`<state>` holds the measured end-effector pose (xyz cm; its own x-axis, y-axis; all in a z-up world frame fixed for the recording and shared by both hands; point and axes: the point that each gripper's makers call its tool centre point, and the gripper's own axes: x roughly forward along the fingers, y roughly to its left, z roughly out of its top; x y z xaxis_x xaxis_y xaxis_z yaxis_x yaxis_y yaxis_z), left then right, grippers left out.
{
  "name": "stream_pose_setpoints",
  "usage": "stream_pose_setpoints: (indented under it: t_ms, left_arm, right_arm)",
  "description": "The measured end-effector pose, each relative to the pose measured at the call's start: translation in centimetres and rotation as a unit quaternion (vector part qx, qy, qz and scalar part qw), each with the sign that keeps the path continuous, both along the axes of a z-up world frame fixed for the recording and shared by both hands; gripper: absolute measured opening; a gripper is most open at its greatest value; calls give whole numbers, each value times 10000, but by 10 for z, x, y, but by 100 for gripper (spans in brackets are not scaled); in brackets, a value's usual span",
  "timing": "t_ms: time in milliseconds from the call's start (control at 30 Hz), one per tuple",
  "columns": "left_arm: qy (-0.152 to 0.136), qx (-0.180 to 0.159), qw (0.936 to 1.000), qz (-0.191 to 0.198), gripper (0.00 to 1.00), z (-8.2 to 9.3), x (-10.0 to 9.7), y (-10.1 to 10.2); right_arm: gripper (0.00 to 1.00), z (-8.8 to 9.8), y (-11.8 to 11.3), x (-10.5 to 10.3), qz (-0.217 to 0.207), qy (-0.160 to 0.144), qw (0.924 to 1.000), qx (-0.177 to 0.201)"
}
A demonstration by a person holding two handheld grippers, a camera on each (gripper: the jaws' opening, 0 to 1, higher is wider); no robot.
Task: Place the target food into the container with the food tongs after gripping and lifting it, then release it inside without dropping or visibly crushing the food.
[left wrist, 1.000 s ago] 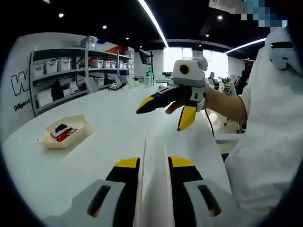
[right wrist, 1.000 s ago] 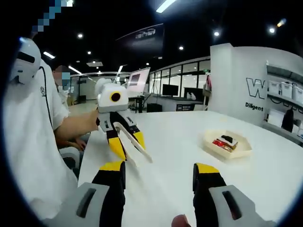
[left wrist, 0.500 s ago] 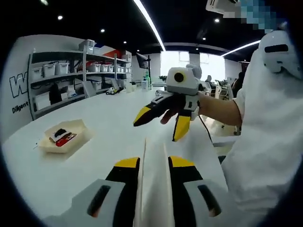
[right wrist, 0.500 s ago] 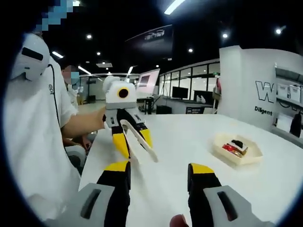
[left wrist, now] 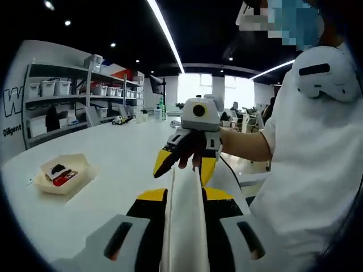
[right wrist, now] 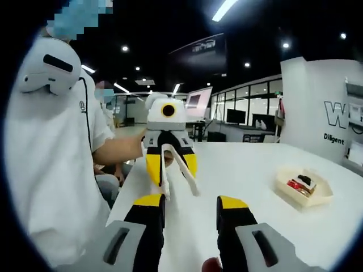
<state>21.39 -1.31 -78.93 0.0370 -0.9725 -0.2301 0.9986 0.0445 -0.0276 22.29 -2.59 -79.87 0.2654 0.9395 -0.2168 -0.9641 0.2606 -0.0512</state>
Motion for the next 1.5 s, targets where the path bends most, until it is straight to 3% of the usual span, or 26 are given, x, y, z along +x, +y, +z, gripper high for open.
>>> stream_pose_setpoints:
  t_ms: [333,1200,1500]
  left_arm:
    - [67,20,9999,-152,21,-4,-3,-3]
    - [374,-140,9983,-415,21,-5,-9,-8]
    - [246,-179,9986,-443,20,-4,-6,-10]
  right_arm:
    - [19,3,7,-11,341,26,9994,108]
    - [16,10,10,-20,592,-46,9977,312]
    - [12,11,8,-19,576,-83,9975,405]
